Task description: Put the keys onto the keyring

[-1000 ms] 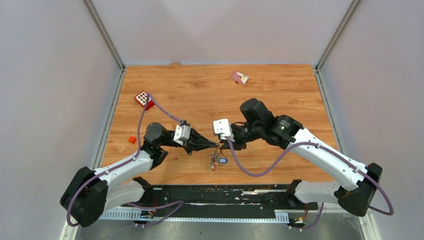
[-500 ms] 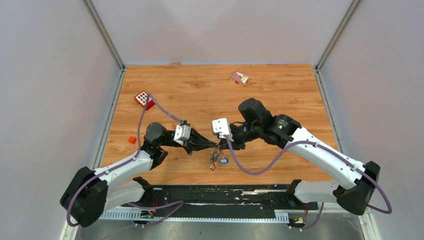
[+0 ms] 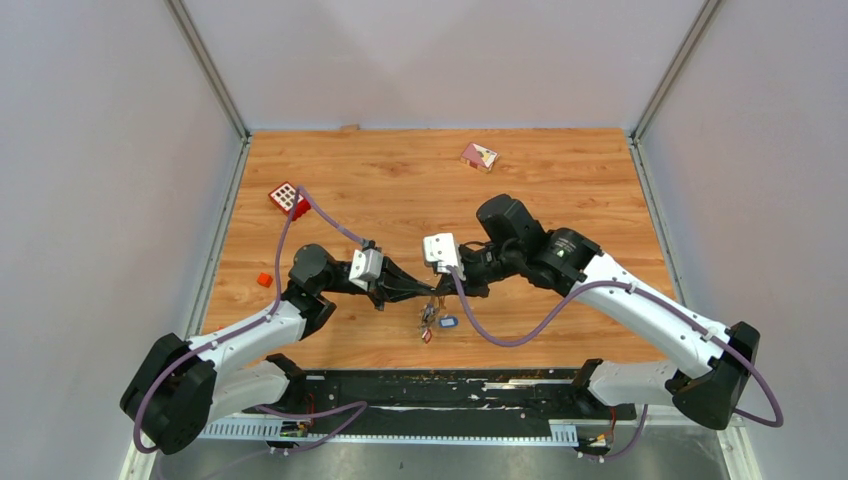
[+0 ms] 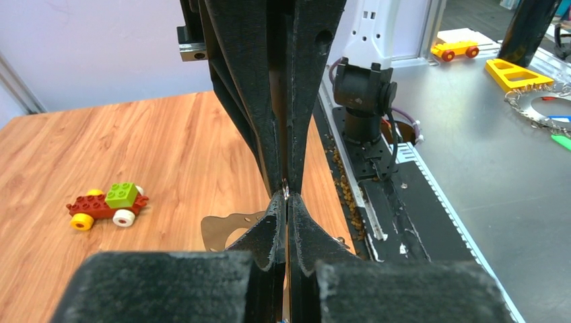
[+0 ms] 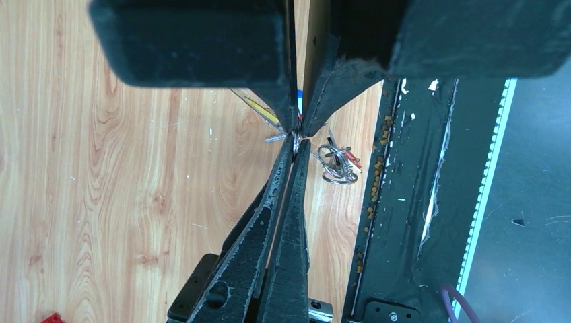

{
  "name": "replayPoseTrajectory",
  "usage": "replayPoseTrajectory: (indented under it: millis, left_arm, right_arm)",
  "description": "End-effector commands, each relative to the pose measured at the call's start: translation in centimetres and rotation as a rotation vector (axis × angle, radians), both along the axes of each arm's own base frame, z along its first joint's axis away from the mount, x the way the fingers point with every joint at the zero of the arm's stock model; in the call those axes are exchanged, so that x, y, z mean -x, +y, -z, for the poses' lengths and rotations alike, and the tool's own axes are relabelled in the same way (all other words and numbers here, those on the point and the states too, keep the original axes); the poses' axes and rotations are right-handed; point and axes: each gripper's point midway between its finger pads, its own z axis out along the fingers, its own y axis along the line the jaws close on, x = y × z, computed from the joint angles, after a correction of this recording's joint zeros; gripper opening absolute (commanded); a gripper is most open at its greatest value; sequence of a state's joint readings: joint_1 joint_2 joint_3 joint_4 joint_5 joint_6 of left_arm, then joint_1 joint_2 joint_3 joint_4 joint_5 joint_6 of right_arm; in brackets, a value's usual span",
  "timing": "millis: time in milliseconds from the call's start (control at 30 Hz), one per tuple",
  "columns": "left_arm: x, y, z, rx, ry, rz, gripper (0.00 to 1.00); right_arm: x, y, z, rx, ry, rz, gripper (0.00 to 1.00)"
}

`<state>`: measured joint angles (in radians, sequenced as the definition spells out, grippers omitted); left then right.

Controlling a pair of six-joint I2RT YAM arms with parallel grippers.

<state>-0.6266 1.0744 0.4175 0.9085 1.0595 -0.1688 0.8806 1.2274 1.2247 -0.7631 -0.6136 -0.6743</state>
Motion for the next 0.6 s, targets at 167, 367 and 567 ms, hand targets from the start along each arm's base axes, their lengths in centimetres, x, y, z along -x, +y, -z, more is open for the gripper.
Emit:
replayPoseTrajectory:
  millis: [167,367,567]
  left_arm:
    - [-0.3,0.0,-2.0,0.053,-0.074,-0.017,0.00]
    - [-0.8,-0.1,-2.0,0.050,-0.091,-0.041,0.00]
    - [-3.2,-0.3,-1.9,-0.013,-0.059,-0.144,0.35]
  right_arm:
    - [-1.2,0.8,-1.6,-0.047,-0.040,0.031,0.00]
    - [-2.1,0.0,-1.9,-0.010,-0.102,0.061,0.00]
    - [-3.3,-0.7,-1.0,0.111,-0.117,0.123,0.00]
